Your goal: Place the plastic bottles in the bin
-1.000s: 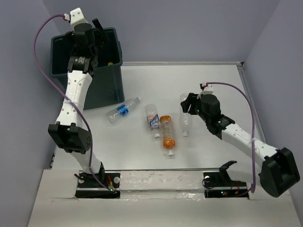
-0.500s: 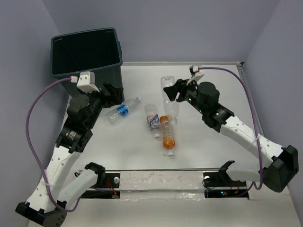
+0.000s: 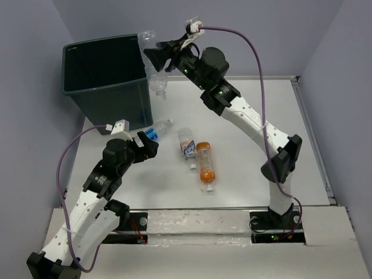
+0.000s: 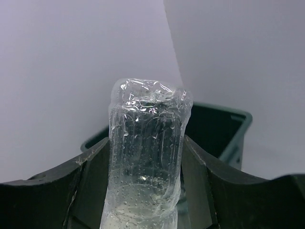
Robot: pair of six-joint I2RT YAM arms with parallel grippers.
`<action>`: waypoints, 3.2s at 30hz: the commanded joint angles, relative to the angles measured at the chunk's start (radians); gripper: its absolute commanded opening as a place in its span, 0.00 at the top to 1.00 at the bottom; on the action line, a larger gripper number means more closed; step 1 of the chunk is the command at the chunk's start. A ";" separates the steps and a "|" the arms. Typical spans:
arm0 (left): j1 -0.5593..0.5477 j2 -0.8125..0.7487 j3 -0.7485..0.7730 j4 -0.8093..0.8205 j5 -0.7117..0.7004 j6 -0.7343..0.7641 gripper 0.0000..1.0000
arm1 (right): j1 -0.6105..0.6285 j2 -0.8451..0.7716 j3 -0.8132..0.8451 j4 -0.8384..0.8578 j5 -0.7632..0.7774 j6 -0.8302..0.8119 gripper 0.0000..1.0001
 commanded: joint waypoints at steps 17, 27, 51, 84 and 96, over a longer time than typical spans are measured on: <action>-0.005 -0.021 -0.083 0.108 0.162 -0.142 0.01 | 0.054 0.586 0.629 0.723 0.267 -0.027 0.75; -0.005 -0.016 -0.112 0.141 0.146 -0.183 0.01 | 0.040 0.712 0.682 0.731 0.279 -0.056 0.75; -0.007 0.166 -0.005 0.158 -0.254 -0.018 0.01 | 0.020 -0.048 -0.281 0.509 -0.037 -0.162 0.07; -0.053 0.931 0.400 0.214 -0.174 0.667 0.01 | -0.204 -0.815 -1.541 0.128 0.077 0.318 0.05; -0.051 1.114 0.498 0.141 -0.173 0.656 0.17 | -0.120 -0.609 -1.481 0.051 0.090 0.307 0.01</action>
